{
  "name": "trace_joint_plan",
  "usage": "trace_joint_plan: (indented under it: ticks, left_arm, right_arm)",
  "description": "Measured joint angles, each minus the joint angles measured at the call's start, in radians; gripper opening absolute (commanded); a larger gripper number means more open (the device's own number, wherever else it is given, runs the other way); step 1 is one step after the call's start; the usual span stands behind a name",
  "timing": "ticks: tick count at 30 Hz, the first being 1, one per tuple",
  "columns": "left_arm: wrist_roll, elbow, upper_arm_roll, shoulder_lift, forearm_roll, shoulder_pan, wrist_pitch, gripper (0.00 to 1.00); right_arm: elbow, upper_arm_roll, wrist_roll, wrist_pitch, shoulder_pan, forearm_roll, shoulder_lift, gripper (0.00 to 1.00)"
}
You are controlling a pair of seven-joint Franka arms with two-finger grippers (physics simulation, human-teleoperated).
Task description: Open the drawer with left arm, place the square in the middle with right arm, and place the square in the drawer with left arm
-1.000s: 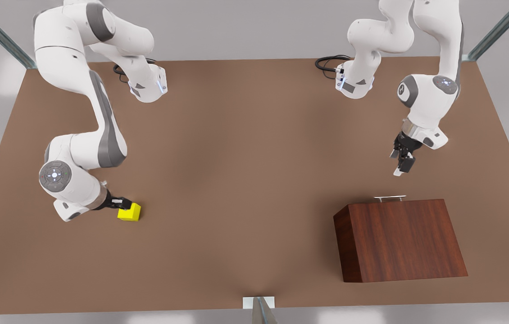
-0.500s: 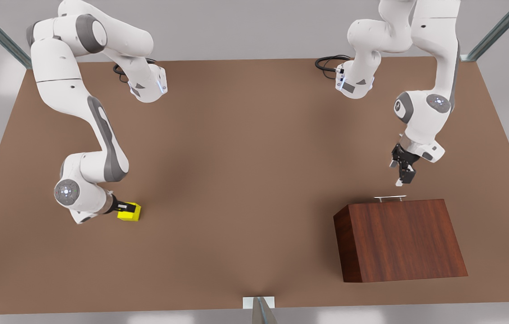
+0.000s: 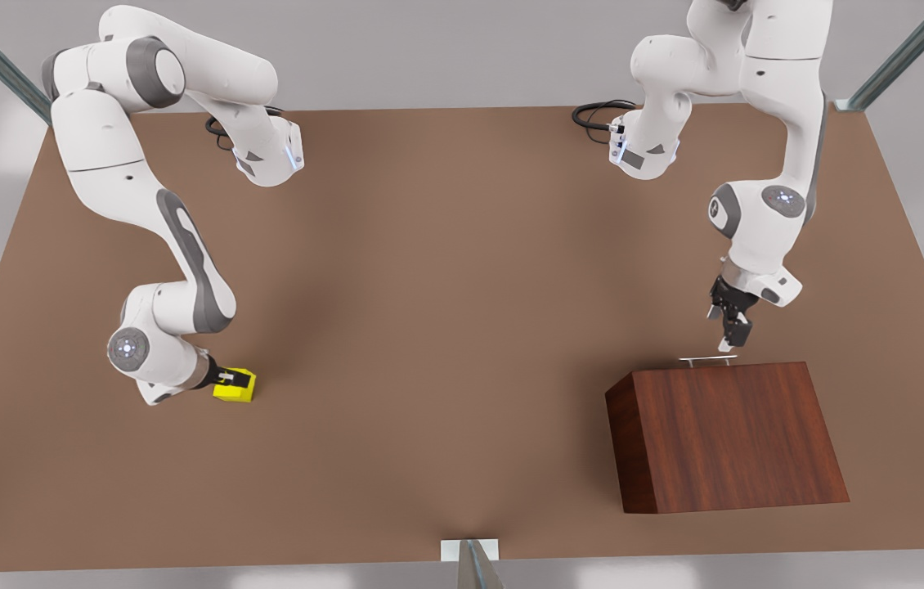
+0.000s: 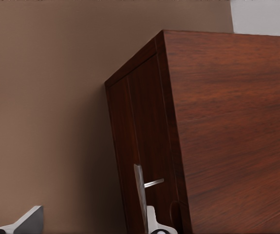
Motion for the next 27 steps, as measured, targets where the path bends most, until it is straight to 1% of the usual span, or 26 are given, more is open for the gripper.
trace_joint_plan:
  ticks: [4, 10, 11, 12, 14, 17, 18, 20, 22, 24, 25, 27]
  left_arm:
    - [0.000, 0.000, 0.000, 0.010, 0.000, -0.003, 0.035, 1.00]
    - [0.001, 0.028, 0.000, 0.047, 0.000, 0.000, 0.035, 1.00]
    - [0.000, 0.029, 0.000, 0.054, 0.000, 0.001, 0.035, 1.00]
    - [0.000, 0.031, 0.000, 0.060, 0.000, 0.000, 0.035, 1.00]
    - [0.000, 0.038, 0.000, 0.064, 0.000, 0.000, 0.035, 1.00]
    - [0.000, 0.046, 0.000, 0.073, -0.001, 0.000, 0.035, 1.00]
    - [0.001, 0.046, 0.000, 0.072, -0.001, 0.000, 0.035, 1.00]
    - [0.000, 0.046, 0.000, 0.072, -0.001, -0.001, 0.035, 1.00]
    - [0.000, 0.046, 0.000, 0.074, -0.001, -0.006, 0.035, 1.00]
    - [-0.002, 0.046, -0.001, 0.074, -0.001, -0.008, 0.035, 1.00]
    - [-0.002, 0.046, -0.001, 0.074, -0.001, -0.008, 0.035, 1.00]
    - [-0.002, 0.046, -0.001, 0.074, -0.001, -0.010, 0.035, 1.00]
  right_arm:
    - [0.000, 0.000, -0.005, 0.002, -0.004, 0.000, 0.020, 1.00]
    - [0.000, 0.000, -0.006, 0.001, 0.002, -0.003, 0.043, 1.00]
    - [0.000, 0.000, -0.006, 0.002, 0.002, -0.003, 0.049, 0.96]
    - [0.001, 0.000, -0.006, 0.007, 0.002, -0.016, 0.050, 0.95]
    - [-0.013, -0.001, -0.040, 0.073, -0.007, -0.031, 0.055, 0.94]
    - [-0.009, -0.002, -0.040, 0.081, -0.007, -0.029, 0.057, 0.93]
    - [-0.011, -0.002, -0.040, 0.091, -0.007, -0.029, 0.063, 0.86]
    - [-0.011, -0.002, -0.040, 0.105, -0.007, -0.029, 0.071, 0.80]
    - [-0.011, -0.006, -0.040, 0.107, 0.000, -0.029, 0.077, 0.80]
    - [-0.011, -0.006, -0.040, 0.107, 0.000, -0.029, 0.082, 0.73]
    - [-0.011, -0.006, -0.040, 0.107, -0.001, -0.029, 0.082, 0.68]
    - [-0.011, -0.006, -0.040, 0.107, -0.003, -0.029, 0.082, 0.63]
